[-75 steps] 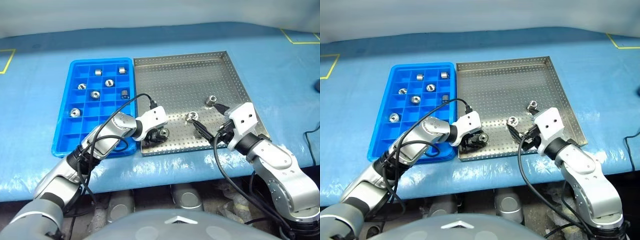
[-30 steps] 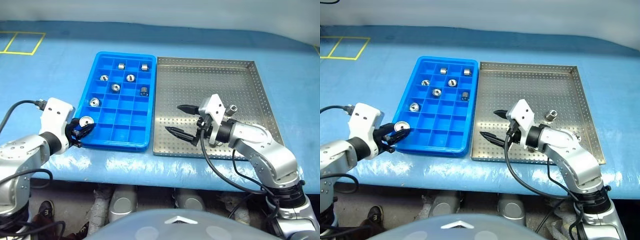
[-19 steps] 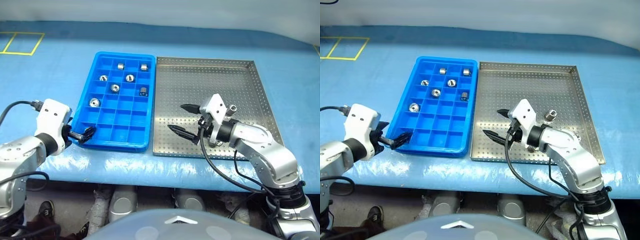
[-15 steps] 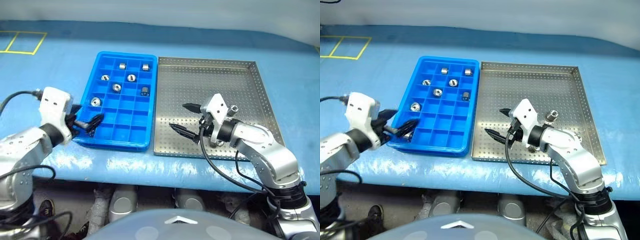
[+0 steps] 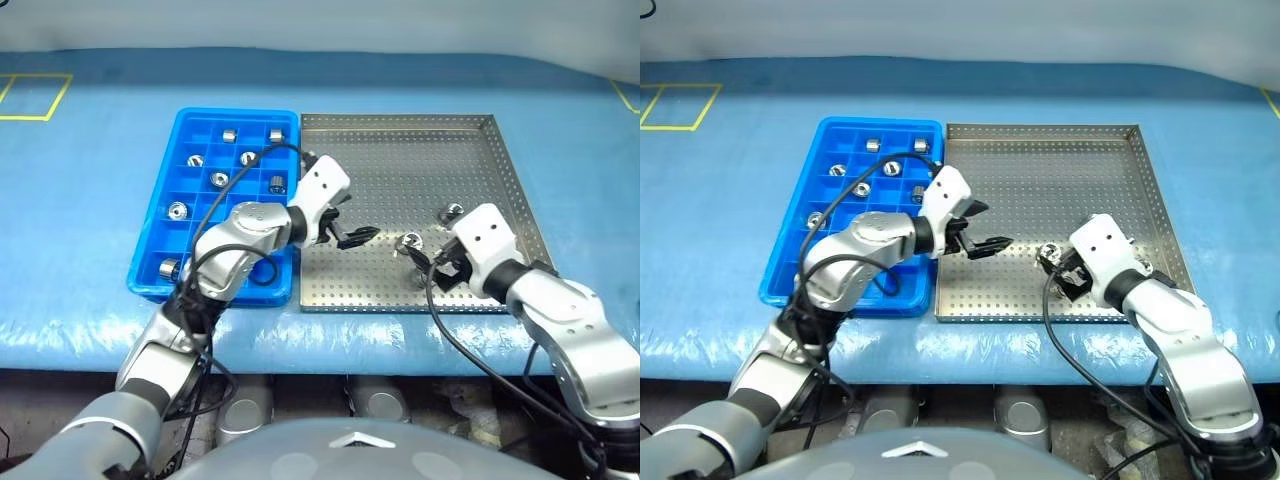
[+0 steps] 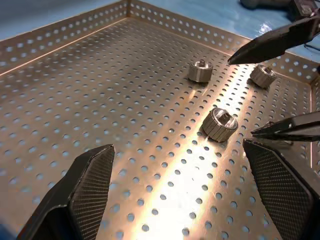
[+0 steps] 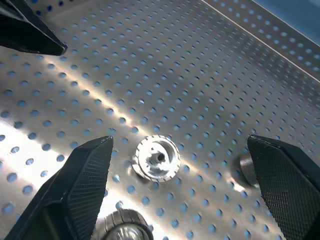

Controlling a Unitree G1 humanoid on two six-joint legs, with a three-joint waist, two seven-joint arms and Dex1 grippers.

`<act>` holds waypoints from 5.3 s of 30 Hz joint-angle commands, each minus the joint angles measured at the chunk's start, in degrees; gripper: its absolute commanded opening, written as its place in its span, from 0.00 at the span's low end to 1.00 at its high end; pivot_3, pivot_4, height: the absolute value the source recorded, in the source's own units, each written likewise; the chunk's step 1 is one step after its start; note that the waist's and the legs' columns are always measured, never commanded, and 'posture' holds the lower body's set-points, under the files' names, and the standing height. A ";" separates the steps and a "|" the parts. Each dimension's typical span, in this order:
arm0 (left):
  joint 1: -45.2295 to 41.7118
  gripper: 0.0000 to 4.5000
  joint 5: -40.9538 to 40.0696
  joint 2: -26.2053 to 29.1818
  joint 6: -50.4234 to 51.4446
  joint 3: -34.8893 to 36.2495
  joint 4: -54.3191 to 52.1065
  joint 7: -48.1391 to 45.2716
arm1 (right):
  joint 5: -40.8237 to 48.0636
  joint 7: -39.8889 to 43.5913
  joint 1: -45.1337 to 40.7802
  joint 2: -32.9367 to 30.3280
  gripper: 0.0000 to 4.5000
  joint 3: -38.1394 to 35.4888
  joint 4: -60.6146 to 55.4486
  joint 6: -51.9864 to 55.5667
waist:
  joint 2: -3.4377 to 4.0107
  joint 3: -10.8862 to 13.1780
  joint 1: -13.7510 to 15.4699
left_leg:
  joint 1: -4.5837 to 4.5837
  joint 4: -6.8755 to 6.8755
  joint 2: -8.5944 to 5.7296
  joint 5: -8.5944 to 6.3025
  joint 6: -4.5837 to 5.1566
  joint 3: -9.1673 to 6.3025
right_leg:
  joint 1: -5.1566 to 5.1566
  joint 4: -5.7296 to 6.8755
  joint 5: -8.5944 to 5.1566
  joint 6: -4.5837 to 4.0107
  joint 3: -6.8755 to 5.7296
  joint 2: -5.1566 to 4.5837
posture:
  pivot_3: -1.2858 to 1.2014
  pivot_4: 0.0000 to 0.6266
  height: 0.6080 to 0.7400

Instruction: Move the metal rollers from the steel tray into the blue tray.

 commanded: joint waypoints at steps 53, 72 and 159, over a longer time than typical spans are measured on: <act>12.05 0.41 2.70 18.61 15.66 26.59 -27.12 0.27 | 11.97 13.33 -10.66 8.34 1.00 4.33 7.50 -6.65 | -0.03 0.10 -4.12 | 0.11 -0.16 0.16 0.00 0.01 0.16 | -0.15 0.18 0.05 0.15 0.36 0.19 | 0.52 0.24 1.00; 23.73 0.49 1.36 21.05 20.49 30.36 -28.88 9.13 | 11.51 13.20 -15.00 7.72 1.00 8.12 11.50 -7.40 | -0.11 0.14 2.70 | 0.09 -0.03 0.10 0.01 -0.01 0.03 | -0.04 0.12 0.03 0.06 0.03 0.03 | 0.53 0.24 1.00; 23.93 0.92 -13.68 20.40 4.46 21.95 -33.62 -0.43 | 2.46 -13.90 -29.16 23.61 0.39 -4.27 35.61 -1.06 | 0.08 0.06 0.29 | 0.07 -0.21 0.11 0.03 -0.04 0.12 | -0.16 0.14 0.04 -0.02 0.15 0.06 | 0.53 0.24 1.00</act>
